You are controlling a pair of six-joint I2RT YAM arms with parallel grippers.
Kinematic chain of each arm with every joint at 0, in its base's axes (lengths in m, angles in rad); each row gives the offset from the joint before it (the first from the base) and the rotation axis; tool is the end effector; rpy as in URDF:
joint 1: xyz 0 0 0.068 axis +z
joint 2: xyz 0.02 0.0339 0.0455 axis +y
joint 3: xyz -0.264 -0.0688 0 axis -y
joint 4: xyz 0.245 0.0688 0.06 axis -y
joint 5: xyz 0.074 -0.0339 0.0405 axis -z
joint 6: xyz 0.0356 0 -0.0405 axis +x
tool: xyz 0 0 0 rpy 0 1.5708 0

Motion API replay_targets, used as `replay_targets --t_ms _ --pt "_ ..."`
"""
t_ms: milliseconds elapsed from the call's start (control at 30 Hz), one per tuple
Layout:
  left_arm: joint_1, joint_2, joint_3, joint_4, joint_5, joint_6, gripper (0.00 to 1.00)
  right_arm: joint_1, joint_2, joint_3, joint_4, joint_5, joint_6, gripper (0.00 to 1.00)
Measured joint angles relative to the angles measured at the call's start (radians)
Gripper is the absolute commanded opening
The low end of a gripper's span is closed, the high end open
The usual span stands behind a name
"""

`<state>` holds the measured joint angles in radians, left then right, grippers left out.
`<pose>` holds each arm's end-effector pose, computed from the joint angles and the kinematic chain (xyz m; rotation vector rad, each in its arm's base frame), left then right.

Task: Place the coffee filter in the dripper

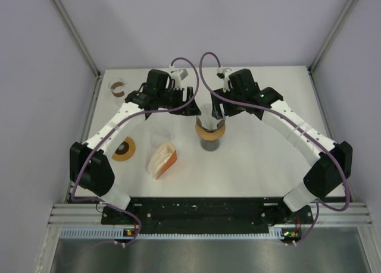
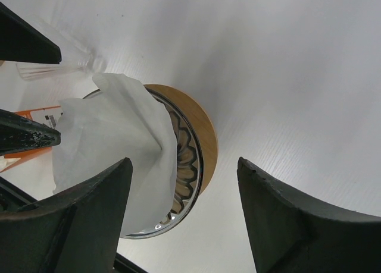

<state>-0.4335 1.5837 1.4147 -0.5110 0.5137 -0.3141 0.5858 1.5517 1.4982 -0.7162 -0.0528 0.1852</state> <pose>0.3163 -0.1657 0.3294 0.4273 2.2907 -0.9684 0.2835 0.1904 0.3480 -0.5001 2.3292 0.4376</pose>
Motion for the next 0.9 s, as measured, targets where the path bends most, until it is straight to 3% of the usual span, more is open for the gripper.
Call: replay_targets --t_ms 333,600,900 --pt "0.042 -0.035 0.115 -0.130 -0.005 0.137 0.79 0.000 -0.029 0.056 -0.030 0.022 -0.027 0.72" --pt "0.269 -0.118 0.187 -0.332 0.041 0.323 0.79 0.000 -0.167 0.049 -0.028 0.035 -0.052 0.73" --pt "0.429 -0.118 0.115 -0.464 -0.010 0.500 0.79 0.000 -0.268 -0.058 -0.009 0.041 -0.074 0.74"
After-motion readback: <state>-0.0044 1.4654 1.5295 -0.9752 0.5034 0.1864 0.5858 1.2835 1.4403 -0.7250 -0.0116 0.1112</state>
